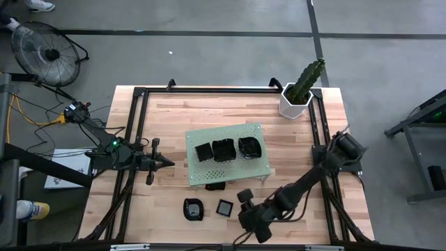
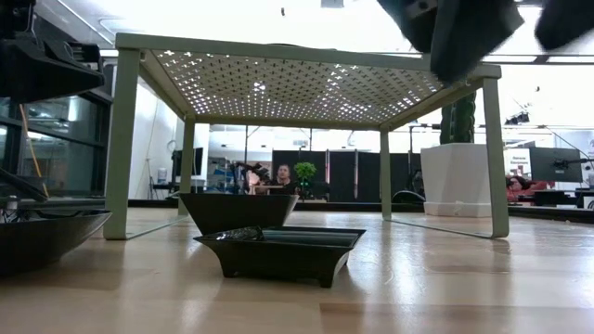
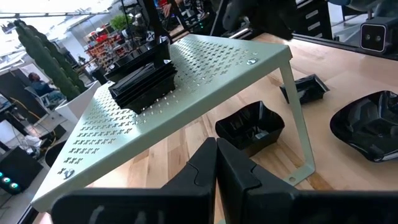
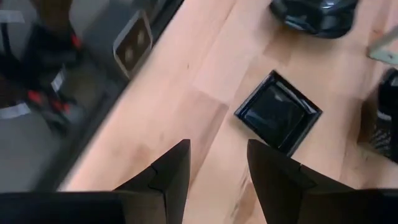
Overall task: Pick & Place Mini shaped plates
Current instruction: Stack the black square shaped plate on top of the black square shaped plate on the shelf
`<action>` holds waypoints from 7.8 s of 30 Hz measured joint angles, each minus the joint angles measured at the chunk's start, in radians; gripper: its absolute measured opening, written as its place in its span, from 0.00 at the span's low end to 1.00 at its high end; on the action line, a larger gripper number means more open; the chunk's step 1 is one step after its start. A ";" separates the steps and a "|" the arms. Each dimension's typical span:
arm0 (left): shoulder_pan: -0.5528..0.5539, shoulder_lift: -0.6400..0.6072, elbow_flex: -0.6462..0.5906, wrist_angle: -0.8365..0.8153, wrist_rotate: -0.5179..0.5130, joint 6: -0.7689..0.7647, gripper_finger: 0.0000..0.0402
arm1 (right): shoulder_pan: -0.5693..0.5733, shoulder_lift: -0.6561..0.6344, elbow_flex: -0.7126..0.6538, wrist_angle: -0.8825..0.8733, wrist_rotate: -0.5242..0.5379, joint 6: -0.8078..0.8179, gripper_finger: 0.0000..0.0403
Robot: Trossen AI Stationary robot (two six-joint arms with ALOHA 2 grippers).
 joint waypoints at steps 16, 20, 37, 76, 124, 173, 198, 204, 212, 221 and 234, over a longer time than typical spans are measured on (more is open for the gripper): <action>0.000 0.001 0.000 0.000 -0.001 0.005 0.00 | -0.056 0.122 0.000 0.084 0.022 -0.528 0.38; 0.000 0.001 0.000 0.000 -0.001 0.008 0.00 | -0.069 0.149 -0.001 0.092 0.011 -0.584 0.38; 0.000 0.008 0.000 0.000 -0.001 0.023 0.00 | -0.074 0.183 -0.001 0.110 0.066 -0.723 0.38; 0.000 0.026 0.000 0.000 -0.001 0.022 0.00 | -0.072 0.186 0.000 0.136 0.099 -0.710 0.01; 0.000 0.064 0.039 0.320 -0.143 -0.467 0.00 | -0.001 0.009 0.002 0.359 0.588 -1.418 0.00; 0.000 1.197 1.200 -0.701 0.272 0.433 0.00 | -0.115 -0.071 0.002 0.443 0.129 -1.108 0.00; 0.000 1.210 1.200 -0.610 0.240 0.582 0.45 | -0.115 -0.074 0.001 0.323 0.030 -0.942 0.00; 0.000 1.264 1.200 -0.600 0.260 0.619 0.49 | -0.120 -0.074 0.001 0.329 0.042 -1.049 0.00; 0.000 1.310 1.199 -0.560 0.241 0.665 0.49 | -0.128 -0.074 0.001 0.330 0.030 -1.073 0.00; 0.000 1.310 1.199 -0.529 0.236 0.715 0.46 | -0.129 -0.074 0.001 0.329 0.012 -1.074 0.00; 0.001 1.310 1.199 -0.496 0.239 0.742 0.17 | -0.130 -0.074 0.001 0.330 0.013 -1.070 0.00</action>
